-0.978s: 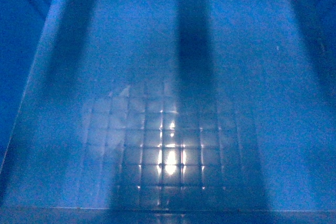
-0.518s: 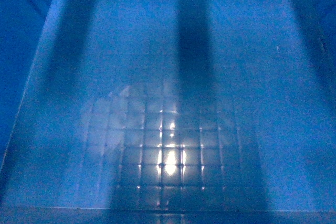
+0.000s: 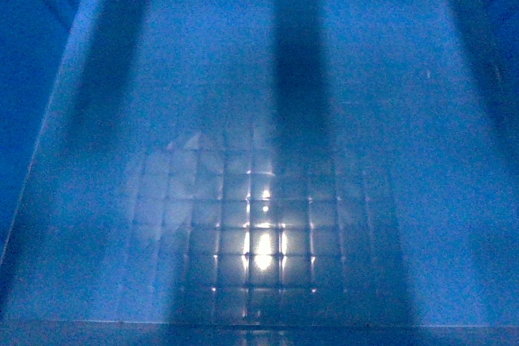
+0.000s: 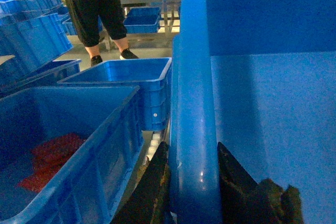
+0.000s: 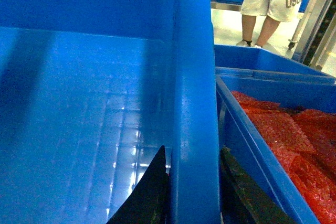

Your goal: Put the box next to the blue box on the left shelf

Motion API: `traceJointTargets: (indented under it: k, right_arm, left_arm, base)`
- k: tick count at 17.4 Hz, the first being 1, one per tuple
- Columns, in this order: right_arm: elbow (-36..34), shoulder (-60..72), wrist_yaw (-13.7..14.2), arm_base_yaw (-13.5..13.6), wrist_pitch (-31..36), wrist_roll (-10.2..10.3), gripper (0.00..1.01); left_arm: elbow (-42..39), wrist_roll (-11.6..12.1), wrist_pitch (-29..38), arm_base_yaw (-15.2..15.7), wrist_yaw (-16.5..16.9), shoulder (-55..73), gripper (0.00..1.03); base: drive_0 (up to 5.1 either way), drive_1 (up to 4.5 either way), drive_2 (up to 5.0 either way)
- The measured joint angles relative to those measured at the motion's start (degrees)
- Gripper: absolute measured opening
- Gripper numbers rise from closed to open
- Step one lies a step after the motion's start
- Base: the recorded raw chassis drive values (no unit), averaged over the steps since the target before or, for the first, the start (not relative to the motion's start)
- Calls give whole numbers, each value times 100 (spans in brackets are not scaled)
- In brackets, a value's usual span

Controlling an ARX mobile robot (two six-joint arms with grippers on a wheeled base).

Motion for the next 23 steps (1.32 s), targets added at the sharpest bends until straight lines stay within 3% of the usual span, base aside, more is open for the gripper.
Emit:
traceJointTargets:
  k: [19, 20, 21, 22, 23]
  right_arm:
    - [0, 0, 2, 0, 0, 0, 21]
    - [0, -2, -7, 0, -26, -20, 21]
    - [282, -114, -129, -2, -1019, 229, 21]
    - [415, -125, -190, -2, -1405, 352, 21]
    - [501, -105, -310, 2, -1882, 629, 21]
  left_arm:
    - [0, 0, 0, 0, 0, 0, 18]
    - [166, -111, -723, -31, -160, -116, 18]
    - [376, -190, -1432, -31, -269, -192, 17]
    - [457, -192, -1679, 22, -254, -214, 17]
    - [472, -175, -1884, 157, -186, -221, 16]
  base:
    - [0, 0, 0]
    - [0, 0, 0]
    - [0, 0, 0]
    - [0, 0, 0]
    - [0, 0, 0]
